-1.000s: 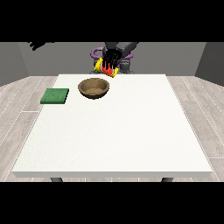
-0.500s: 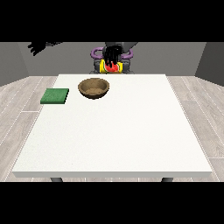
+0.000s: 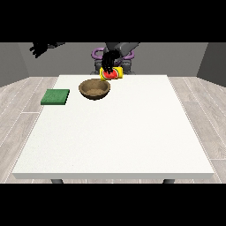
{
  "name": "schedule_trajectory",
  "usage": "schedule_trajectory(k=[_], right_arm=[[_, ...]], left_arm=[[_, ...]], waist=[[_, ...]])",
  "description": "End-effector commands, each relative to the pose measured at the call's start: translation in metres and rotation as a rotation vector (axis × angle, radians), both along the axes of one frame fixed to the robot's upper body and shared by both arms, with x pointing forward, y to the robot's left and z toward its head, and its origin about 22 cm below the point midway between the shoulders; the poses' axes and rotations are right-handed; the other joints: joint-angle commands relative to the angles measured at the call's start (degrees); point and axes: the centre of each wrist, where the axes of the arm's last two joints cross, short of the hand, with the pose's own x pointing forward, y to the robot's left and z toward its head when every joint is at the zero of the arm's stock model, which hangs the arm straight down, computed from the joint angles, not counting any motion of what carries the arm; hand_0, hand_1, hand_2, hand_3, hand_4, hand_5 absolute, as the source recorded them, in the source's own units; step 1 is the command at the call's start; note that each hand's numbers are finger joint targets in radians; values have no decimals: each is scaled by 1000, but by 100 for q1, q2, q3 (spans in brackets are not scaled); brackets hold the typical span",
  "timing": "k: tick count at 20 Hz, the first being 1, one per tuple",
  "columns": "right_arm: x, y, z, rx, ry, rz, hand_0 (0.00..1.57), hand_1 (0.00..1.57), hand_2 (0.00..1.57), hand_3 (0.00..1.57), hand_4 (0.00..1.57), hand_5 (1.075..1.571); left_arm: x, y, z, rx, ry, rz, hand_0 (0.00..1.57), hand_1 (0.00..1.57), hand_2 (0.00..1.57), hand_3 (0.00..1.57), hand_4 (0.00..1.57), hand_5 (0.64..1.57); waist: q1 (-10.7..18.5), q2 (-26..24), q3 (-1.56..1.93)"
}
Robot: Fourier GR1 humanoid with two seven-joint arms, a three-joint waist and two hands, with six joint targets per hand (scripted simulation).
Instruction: Pick the cup and pour the ball into the bowl, then pick the bowl and place it on the pad
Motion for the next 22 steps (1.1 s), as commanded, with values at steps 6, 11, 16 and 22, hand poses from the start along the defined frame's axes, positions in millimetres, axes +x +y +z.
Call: schedule_trajectory(k=[6, 11, 16, 22], right_arm=[[3, 3, -5, 22, 16, 5, 0, 0, 0, 320, 483, 1570], [1, -10, 1, 43, 38, -22, 0, 0, 0, 294, 474, 1570], [-5, -13, -2, 32, 5, -2, 0, 0, 0, 297, 469, 1570], [-10, 27, -22, 49, 40, 20, 0, 0, 0, 305, 497, 1569]], left_arm=[[7, 3, 0, 553, -76, -87, 1532, 1532, 1571, 1571, 1206, 1531], [7, 2, 6, 607, -46, -116, 1513, 1513, 1571, 1571, 1256, 1512], [2, -18, 14, 639, -87, -75, 1518, 1518, 1571, 1571, 1265, 1504], [-1, 18, -10, 517, -22, -62, 1526, 1526, 1571, 1571, 1276, 1496]], waist=[[-66, -55, 15], [73, -234, 1], [-36, -67, 1], [-7, -158, -2]])
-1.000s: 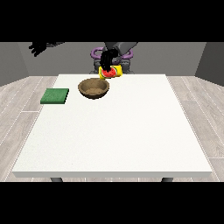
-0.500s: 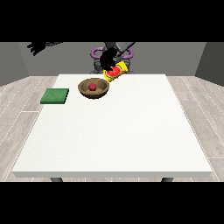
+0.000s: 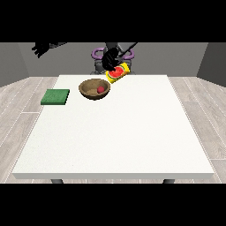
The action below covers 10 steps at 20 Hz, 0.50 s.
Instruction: Pick the cup and pour the ball into the bowl, then pick the bowl and place it on the pad
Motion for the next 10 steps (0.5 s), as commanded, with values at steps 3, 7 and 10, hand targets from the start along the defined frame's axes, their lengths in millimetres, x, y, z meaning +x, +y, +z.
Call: schedule_trajectory(k=[3, 7, 10], right_arm=[[-14, 10, -18, 11, 47, -33, 0, 0, 0, 240, 510, 1569], [-13, 19, -17, 5, 98, -71, 0, 0, 0, 317, 524, 1568], [-19, 22, -23, 6, 134, -86, 0, 0, 0, 0, 542, 1568]], left_arm=[[-6, 30, -11, -503, 92, 87, 1424, 1424, 1571, 1571, 1143, 1501], [5, 86, -4, -734, 63, 160, 80, 80, 1399, 1571, 797, 1562], [-15, 123, -37, -914, 133, 216, 0, 0, 1571, 1424, 799, 1521]], waist=[[263, -239, -23], [756, -509, -26], [903, -478, -28]])
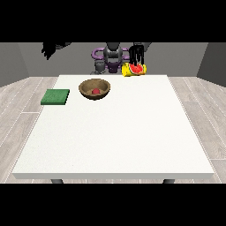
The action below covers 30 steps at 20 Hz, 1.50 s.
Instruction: Pick the cup and pour the ball into the bowl, then pick the bowl and place it on the pad
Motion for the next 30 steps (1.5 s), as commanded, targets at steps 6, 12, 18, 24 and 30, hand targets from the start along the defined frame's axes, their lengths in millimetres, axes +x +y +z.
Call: schedule_trajectory(k=[6, 12, 18, 24, 30], right_arm=[[17, 38, 10, 41, -82, 53, 0, 0, 0, 208, 590, 1562], [27, 78, 10, 34, -123, 68, 0, 0, 0, 179, 571, 1569], [11, 109, -25, 14, -113, -33, 0, 0, 0, 0, 501, 1566], [27, 114, -61, 12, -83, -23, 0, 0, 0, 0, 467, 1570], [2, 78, -110, 26, -5, -72, 0, 0, 0, 0, 404, 1570]], left_arm=[[-42, 8, -29, -988, 146, 198, 433, 433, 0, 0, 857, 1519], [-79, 18, -43, -1383, 181, 4, 0, 0, 0, 0, 890, 1465], [-98, 49, -63, -1495, 194, -213, 0, 0, 0, 0, 902, 1448], [-90, 41, -56, -1493, 231, -206, 0, 0, 0, 0, 921, 1439], [-111, 53, -40, -1475, 313, -199, 0, 0, 0, 0, 945, 1433]], waist=[[-149, 838, -138], [-12, 1326, -38], [337, 1525, 14], [257, 1471, 23], [500, 1166, 25]])
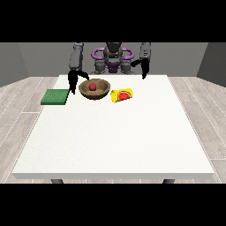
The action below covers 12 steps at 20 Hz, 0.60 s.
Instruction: Pick the cup and pour the ball into the bowl, then pick the bowl and place it on the pad
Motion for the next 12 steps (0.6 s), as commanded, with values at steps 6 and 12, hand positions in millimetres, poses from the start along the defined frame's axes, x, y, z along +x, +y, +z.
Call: schedule_trajectory(k=[6, 12], right_arm=[[-6, -25, -34, 1, -33, -11, 0, 0, 0, 0, 348, 1571], [-3, 25, -50, 22, 79, 3, 0, 0, 0, 0, 369, 1571]], left_arm=[[5, -7, 21, 12, -79, -10, 0, 0, 0, 0, 957, 1430], [-11, 2, 17, 12, -15, -21, 0, 0, 0, 0, 960, 1425]], waist=[[-26, 409, 2], [33, -32, 1]])
